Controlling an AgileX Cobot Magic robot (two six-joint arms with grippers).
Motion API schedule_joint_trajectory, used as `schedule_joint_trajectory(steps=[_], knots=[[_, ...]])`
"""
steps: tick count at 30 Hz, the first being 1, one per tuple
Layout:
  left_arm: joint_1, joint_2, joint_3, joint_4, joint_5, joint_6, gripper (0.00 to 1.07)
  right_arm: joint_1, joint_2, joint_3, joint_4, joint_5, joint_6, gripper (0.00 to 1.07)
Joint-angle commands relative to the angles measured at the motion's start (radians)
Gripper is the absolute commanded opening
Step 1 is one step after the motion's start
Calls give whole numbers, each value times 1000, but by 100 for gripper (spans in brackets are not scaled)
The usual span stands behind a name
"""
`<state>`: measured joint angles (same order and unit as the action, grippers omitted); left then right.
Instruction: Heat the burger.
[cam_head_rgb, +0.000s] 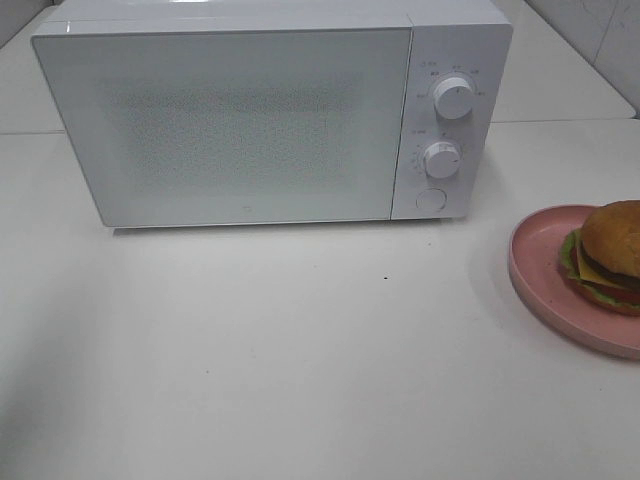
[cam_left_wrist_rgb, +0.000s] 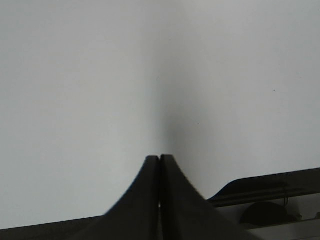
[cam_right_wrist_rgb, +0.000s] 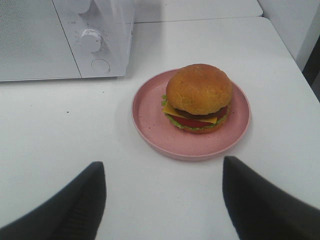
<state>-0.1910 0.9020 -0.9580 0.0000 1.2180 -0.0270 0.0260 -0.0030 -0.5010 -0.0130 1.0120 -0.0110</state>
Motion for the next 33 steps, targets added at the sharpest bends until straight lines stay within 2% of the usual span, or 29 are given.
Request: schedule_joint_trajectory(steps=[1,3,6,8,11,13,15,16,19,24,33], knots=[[3,-82,49,0,36,-9,0,1,-27,3,-7,-12,5,64],[3,-236,124,-14,11,-8,0,1,-27,3,-7,-12,5,64],[3,-278,139,-16,2,-5,0,1,-27,3,-7,-12,5,64],[3,-434,213,-18,-44,21,0,1,-27,3,-7,-12,4,64],[3,-477,231,-18,-56,27,0,1,-27,3,-7,-12,4,64],[3,-633,308,-18,-109,46,0,1,-27,3,-7,-12,4,64],[3,-672,324,-18,-119,48,0,1,-27,3,-7,-12,4,64],[3,-745,364,-18,-139,48,0,1,-27,3,-7,-12,4,64],[3,-827,414,-18,-156,48,0,1,-27,3,-7,-12,5,64],[3,-926,457,-23,-178,49,0,1,-27,3,-6,-12,11,64],[3,-928,457,-21,-178,49,0,1,-26,3,-6,-12,11,64]])
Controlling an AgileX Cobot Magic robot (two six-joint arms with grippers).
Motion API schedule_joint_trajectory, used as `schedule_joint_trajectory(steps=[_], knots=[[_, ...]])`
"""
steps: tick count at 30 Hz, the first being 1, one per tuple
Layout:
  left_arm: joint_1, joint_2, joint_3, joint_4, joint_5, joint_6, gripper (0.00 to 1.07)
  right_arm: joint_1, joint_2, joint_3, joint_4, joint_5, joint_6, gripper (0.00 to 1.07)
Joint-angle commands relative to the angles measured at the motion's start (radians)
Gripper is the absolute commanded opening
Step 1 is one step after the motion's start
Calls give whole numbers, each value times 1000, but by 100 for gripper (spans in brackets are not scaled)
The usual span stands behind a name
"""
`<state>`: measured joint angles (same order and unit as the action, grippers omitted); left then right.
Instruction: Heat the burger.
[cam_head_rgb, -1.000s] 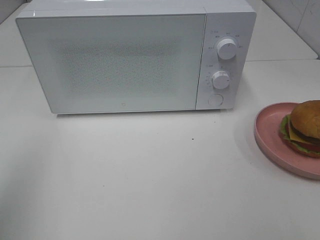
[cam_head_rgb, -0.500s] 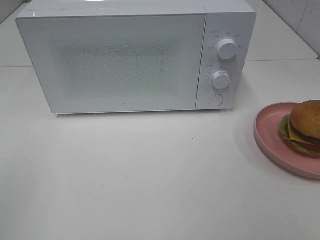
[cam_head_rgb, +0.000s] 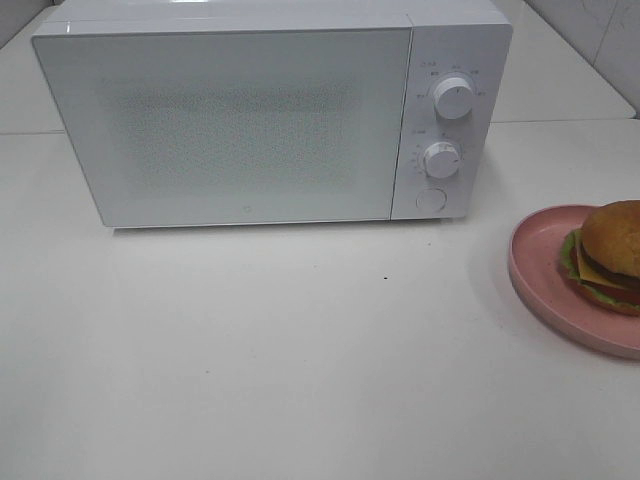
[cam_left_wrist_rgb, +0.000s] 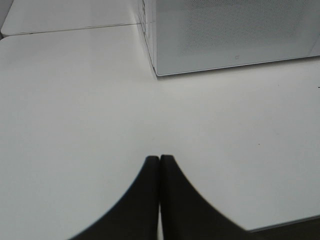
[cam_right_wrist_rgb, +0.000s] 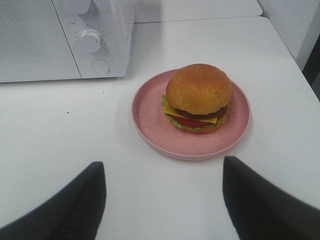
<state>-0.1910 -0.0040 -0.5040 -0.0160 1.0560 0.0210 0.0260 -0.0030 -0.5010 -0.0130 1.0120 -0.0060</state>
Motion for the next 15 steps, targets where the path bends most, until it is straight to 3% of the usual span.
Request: schedule_joint_trajectory(steps=[1,15], knots=[[3,-22,3,-8,-16,-1,0,1,-26,3,-6,-12,6,64],[17,-22,3,-8,-16,1,0,1,-26,3,-6,-12,6,64]])
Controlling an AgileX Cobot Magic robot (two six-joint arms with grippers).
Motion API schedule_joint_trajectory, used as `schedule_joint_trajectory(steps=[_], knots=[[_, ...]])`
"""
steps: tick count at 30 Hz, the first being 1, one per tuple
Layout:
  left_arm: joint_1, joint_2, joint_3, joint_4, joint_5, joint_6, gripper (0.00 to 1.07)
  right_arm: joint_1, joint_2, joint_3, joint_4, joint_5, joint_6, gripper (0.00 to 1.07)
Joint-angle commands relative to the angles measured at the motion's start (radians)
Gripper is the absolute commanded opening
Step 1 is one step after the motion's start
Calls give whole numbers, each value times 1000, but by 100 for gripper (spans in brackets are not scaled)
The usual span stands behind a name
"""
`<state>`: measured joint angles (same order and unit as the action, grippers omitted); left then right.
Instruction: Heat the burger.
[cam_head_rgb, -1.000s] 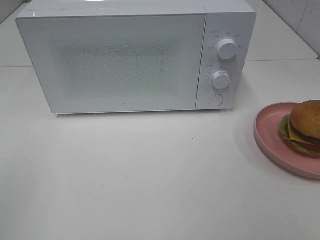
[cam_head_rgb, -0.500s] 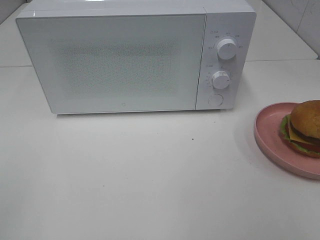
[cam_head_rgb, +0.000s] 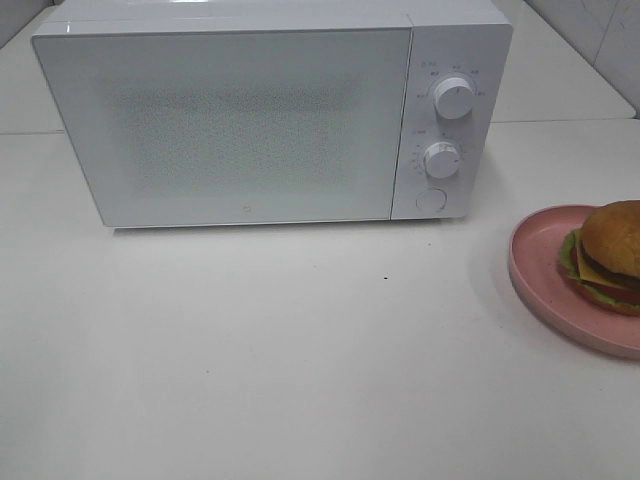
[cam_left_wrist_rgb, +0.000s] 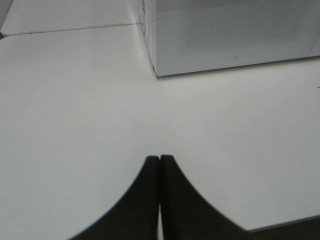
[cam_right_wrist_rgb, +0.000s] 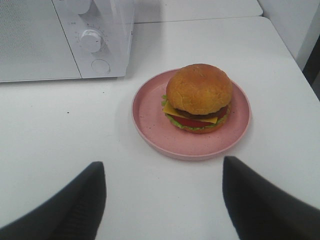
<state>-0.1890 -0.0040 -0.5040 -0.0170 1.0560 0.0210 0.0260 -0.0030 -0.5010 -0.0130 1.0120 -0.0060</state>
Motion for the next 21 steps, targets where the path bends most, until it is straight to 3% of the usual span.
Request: schedule_joint_trajectory(steps=[1,9,21], knots=[[15,-22,3,-7,-16,1,0,1,-26,3,-6,-12,6,64],[192,-24,3,-4,-16,1,0,-86,-26,3,-3,-12,6,64],[195,-23,3,-4,-16,1,0,-96,-26,3,-3,-12,6,64]])
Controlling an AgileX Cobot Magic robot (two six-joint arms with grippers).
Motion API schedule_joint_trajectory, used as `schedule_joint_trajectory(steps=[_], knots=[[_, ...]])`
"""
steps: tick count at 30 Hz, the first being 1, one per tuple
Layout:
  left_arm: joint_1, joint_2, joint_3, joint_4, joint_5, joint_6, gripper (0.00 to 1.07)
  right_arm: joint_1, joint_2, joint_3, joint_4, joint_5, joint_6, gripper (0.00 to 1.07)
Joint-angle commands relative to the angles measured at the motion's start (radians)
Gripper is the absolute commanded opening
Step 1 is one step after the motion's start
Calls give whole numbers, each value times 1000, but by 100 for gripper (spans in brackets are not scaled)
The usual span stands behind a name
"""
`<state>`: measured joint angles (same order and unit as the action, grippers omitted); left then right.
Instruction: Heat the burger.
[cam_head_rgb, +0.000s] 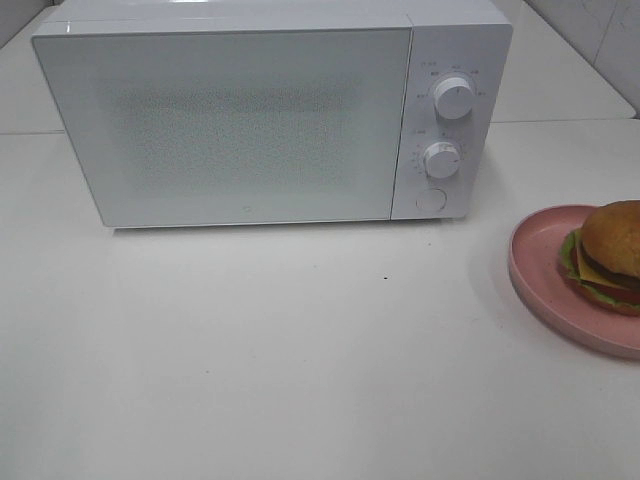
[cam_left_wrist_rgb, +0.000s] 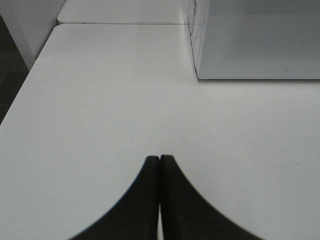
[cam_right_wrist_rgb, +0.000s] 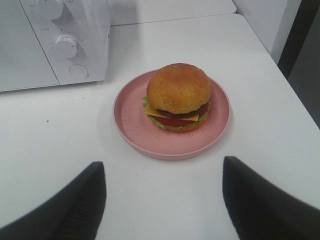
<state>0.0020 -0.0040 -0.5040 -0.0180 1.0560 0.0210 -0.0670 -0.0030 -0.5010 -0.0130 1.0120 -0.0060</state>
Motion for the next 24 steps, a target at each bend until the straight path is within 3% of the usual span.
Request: schedule_joint_trajectory(steps=[1,7,24], knots=[[4,-22,3,-3,-16,1,0,4,-26,3,-3,-12,6,64],[4,-22,3,-3,-16,1,0,59,-26,3,-3,-12,6,64],[4,-22,3,-3,-16,1,0,59,-26,3,-3,-12,6,64]])
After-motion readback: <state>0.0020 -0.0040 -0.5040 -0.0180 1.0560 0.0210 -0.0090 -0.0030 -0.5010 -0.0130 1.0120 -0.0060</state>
